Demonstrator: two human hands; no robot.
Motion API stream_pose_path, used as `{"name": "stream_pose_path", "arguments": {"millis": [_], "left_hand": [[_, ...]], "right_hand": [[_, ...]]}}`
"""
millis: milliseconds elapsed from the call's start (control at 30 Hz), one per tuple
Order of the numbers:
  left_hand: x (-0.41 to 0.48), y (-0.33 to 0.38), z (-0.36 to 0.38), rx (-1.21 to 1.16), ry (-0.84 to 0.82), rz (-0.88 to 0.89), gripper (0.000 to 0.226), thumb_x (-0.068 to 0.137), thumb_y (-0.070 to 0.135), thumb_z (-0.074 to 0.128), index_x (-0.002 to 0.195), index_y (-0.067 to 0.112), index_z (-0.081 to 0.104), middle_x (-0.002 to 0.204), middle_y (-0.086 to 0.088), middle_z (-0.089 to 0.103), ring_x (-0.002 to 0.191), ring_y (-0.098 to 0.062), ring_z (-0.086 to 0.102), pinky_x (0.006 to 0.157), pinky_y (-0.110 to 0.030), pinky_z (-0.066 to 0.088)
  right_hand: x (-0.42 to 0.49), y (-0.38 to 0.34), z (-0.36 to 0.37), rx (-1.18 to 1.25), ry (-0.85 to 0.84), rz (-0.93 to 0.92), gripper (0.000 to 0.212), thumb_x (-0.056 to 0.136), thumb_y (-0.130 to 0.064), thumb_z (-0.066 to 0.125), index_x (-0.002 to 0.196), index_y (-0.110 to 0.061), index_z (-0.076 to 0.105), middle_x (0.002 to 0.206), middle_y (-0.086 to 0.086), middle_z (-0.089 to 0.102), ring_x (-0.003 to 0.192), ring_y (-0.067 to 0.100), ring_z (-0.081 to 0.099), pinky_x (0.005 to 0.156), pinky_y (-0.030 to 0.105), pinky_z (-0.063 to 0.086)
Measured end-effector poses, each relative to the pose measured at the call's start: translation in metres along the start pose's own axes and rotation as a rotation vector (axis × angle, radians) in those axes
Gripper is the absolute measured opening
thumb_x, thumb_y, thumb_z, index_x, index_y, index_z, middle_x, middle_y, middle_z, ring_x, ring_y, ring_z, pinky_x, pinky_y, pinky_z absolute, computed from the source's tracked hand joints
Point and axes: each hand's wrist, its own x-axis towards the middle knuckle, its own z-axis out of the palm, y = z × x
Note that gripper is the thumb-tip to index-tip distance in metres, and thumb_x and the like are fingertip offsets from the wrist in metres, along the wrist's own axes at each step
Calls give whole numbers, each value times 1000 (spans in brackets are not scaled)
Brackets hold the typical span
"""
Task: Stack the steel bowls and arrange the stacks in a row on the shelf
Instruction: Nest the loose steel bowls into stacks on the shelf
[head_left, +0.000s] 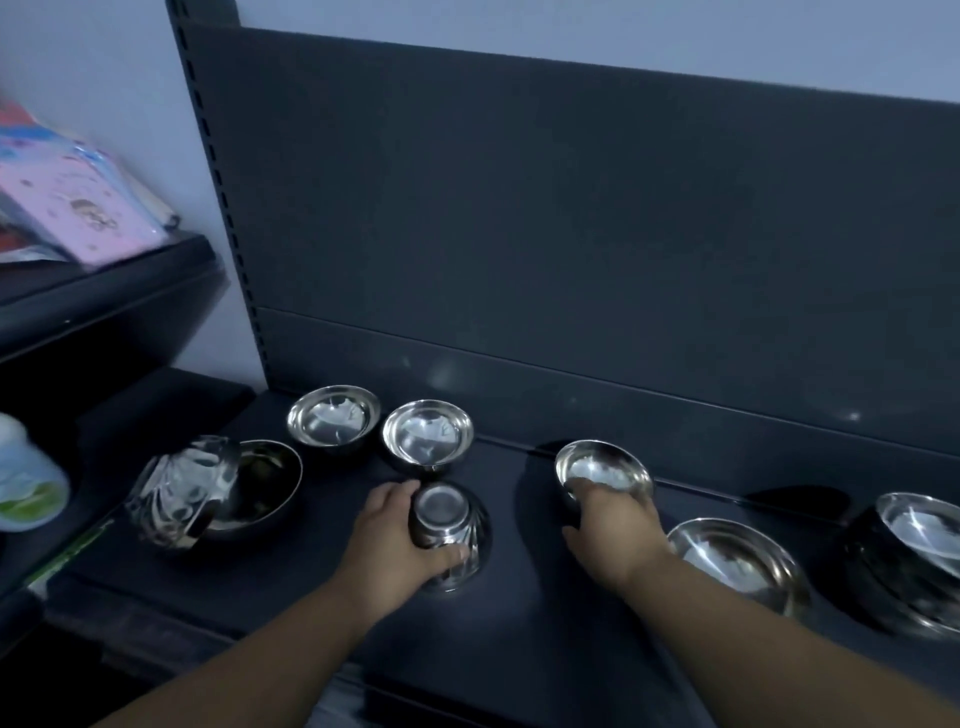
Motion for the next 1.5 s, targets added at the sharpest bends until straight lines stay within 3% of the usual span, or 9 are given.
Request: {"name": "stream_pose_path", "arguments": {"millis": [133,333,433,533,700,1033,1167,1333,1500], "left_hand": [[-2,-5,3,-99,-25,12,86,64,37,84,137,35,39,134,12,33,114,-6,42,102,-20,32],[-7,-9,9,-109,-46,148,56,74,25,77,114,44,43,127,17,41,116,-6,47,93,-15,32],[-5,-10,6,-124,-66,134,69,74,26,78,128,41,39,132,16,38,122,-7,45,98,-17,32],[5,-9,3,-119,-137,64,98,71,32,79,150,31,20,149,9,27,135,-11,34,111,-25,28],[14,-11,6,-142,-183,-44,119,56,52,83,152,23,18,152,5,31,137,-15,35,115,-36,31],[4,-5,8,-335,-134,-77,114,46,38,88,144,32,30,136,8,49,120,-11,51,108,-36,41],[6,4,-2,-580,-37,-189,74,66,20,87,126,28,44,112,8,60,99,-7,60,85,-24,49],[14,11,-12,-976,-96,-372,30,83,5,70,109,-7,63,92,-14,74,82,-23,70,80,-35,54],[4,36,-14,-1014,-165,-330,28,88,-2,61,116,-7,60,102,-17,73,92,-26,69,79,-36,54]], "right_hand": [[-15,-15,6,62,55,-29,33,93,-25,49,124,-31,59,117,-5,69,112,16,60,107,30,32],[-36,-30,20,287,115,-78,24,90,-41,57,107,-30,70,109,-8,72,106,13,63,101,28,44],[-33,-24,21,428,270,35,34,89,-39,63,120,-25,66,132,-1,56,124,19,51,108,24,34],[-27,-17,18,551,197,216,57,91,-31,63,143,-18,43,154,7,32,141,24,33,112,25,25],[-20,-20,23,795,47,451,68,85,-20,62,146,-16,32,132,12,57,115,31,58,90,32,48],[-29,-22,24,800,34,507,80,83,-14,62,151,-21,22,132,12,57,113,31,59,94,36,50],[-27,-18,29,868,66,537,74,77,-15,62,144,-23,32,118,10,65,101,31,66,88,41,56],[-27,-22,6,985,153,468,65,71,-27,75,127,-33,42,102,-4,65,94,21,65,86,40,56],[-27,-3,-38,965,244,385,51,84,-13,60,132,-26,50,107,-5,66,95,21,66,86,39,57]]}}
